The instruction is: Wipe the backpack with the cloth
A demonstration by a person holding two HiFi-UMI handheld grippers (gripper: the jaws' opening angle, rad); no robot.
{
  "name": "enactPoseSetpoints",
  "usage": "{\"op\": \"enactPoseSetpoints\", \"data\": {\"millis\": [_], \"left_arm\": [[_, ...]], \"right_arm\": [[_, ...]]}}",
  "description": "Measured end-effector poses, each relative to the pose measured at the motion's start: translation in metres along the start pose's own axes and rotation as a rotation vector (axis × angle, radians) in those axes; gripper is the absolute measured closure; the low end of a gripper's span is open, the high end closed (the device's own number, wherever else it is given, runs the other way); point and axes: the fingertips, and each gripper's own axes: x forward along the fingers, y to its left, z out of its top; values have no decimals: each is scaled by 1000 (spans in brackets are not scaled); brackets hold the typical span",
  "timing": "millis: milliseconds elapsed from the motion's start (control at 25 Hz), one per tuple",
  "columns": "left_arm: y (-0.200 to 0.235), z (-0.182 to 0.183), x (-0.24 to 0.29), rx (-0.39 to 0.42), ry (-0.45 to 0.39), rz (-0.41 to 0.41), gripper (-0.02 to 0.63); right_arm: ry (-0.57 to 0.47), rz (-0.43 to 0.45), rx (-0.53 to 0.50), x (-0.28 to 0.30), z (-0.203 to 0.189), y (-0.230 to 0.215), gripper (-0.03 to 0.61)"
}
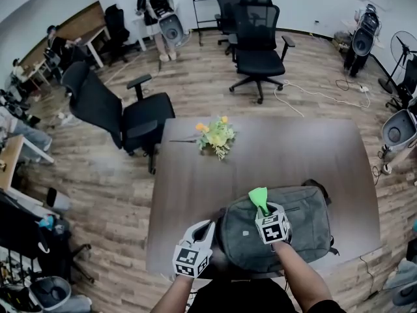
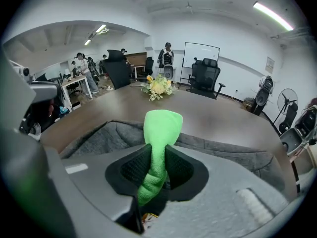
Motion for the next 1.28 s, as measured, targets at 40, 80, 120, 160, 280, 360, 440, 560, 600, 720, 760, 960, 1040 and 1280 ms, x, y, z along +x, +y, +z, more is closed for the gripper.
{"op": "enactPoseSetpoints", "data": {"millis": [40,80,120,160,280,360,440,560,600,720,760,960,1040,1280], "left_arm": [[-1,-1,1,-1,1,0,595],[-3,-1,2,-1,3,0,595],[-4,-2,3,0,4,-1,595],[-5,-2,4,1,4,-2,595],[-8,0,7,6,4,-7,595],[-10,1,9,4,5,-9,595],[-13,2,12,0,0,-10,595],[-18,4,17,2,-4,-19,595],[-20,4,18,5,-3,-23,595],[-24,4,20,10,-1,-33,595],[-26,4,21,11,-1,-36,595],[-35,5,28,20,-2,-56,595],[-39,5,30,23,-2,-65,595],[-49,8,34,30,-6,-82,595]], "right_arm": [[5,-7,4,0,-2,-6,491],[10,-14,7,-1,-3,-11,491],[17,-22,12,-2,-5,-16,491],[23,-29,16,-3,-7,-21,491],[38,-59,20,-8,-11,-37,491],[45,-82,16,-12,-13,-49,491],[50,-102,13,-16,-16,-62,491],[58,-139,15,-22,-21,-83,491],[64,-153,18,-24,-23,-89,491],[83,-198,26,-31,-28,-110,491],[92,-216,27,-34,-30,-118,491],[115,-301,33,-48,-40,-156,491],[125,-325,28,-55,-44,-169,491],[144,-369,21,-78,-48,-192,491]]}}
